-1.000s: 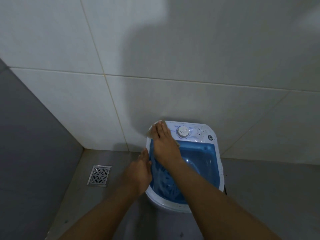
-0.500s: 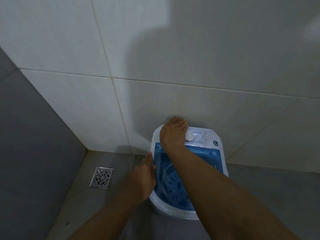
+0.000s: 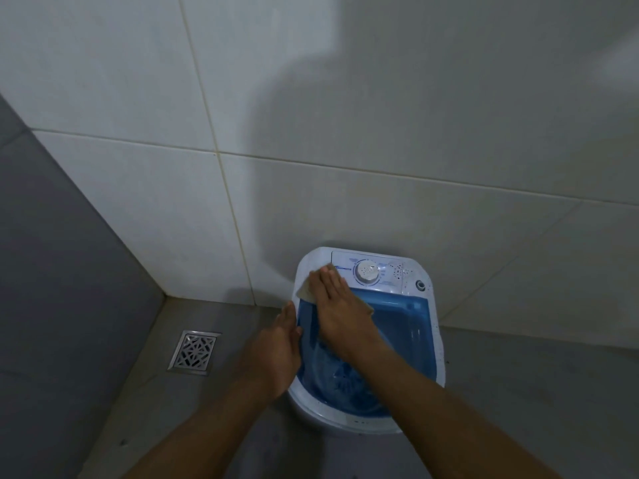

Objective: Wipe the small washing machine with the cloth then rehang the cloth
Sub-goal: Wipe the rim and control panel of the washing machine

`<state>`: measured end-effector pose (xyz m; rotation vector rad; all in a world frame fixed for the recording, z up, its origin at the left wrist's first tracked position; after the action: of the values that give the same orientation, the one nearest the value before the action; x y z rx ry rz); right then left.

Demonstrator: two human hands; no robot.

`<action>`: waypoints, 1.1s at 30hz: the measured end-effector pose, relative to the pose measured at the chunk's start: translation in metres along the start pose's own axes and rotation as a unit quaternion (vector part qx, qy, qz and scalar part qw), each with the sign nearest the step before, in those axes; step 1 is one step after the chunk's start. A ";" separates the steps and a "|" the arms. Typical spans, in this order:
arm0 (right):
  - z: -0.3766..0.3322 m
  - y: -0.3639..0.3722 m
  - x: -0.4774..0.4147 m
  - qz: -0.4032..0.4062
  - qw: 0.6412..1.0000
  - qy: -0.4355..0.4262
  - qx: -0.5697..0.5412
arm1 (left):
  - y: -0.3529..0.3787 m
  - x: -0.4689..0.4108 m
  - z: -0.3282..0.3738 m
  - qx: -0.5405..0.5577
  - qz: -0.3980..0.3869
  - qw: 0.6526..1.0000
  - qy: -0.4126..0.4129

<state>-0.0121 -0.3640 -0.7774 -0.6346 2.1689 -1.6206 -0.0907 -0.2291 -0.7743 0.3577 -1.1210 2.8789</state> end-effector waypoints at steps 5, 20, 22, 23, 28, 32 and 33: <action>0.010 -0.005 -0.011 -0.005 1.000 -0.003 0.021 | 0.004 0.000 0.001 0.009 0.007 1.000 0.013; 0.001 -0.010 -0.035 -0.053 0.992 -0.104 0.044 | -0.003 0.003 0.005 -0.080 0.000 0.997 0.010; 0.005 -0.012 -0.027 -0.068 0.991 -0.110 0.044 | -0.003 0.004 0.004 -0.075 0.010 0.997 0.017; 0.008 -0.014 -0.027 -0.073 0.990 -0.110 0.050 | -0.002 0.003 0.003 -0.070 0.012 0.997 0.019; 0.015 -0.024 -0.057 -0.041 0.992 -0.037 0.112 | -0.003 0.002 0.008 -0.072 0.007 0.997 0.009; 0.002 -0.021 -0.079 -0.012 0.993 0.001 0.114 | -0.004 0.004 0.008 -0.067 -0.008 0.998 0.006; -0.002 -0.017 -0.078 -0.010 0.994 -0.011 0.107 | -0.004 0.004 0.007 -0.069 -0.008 0.998 0.007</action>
<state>0.0546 -0.3238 -0.7594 -0.6089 1.9426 -1.8165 -0.0930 -0.2313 -0.7659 0.3368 -1.3003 2.7653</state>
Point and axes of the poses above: each hand's wrist, its own x-axis away from the middle knuckle, its own y-axis out of the palm, z = x × y, the point moved 1 cm from there along -x, towards the middle knuckle, and after that the axes turned 3 degrees about y, right-handed, at the moved point
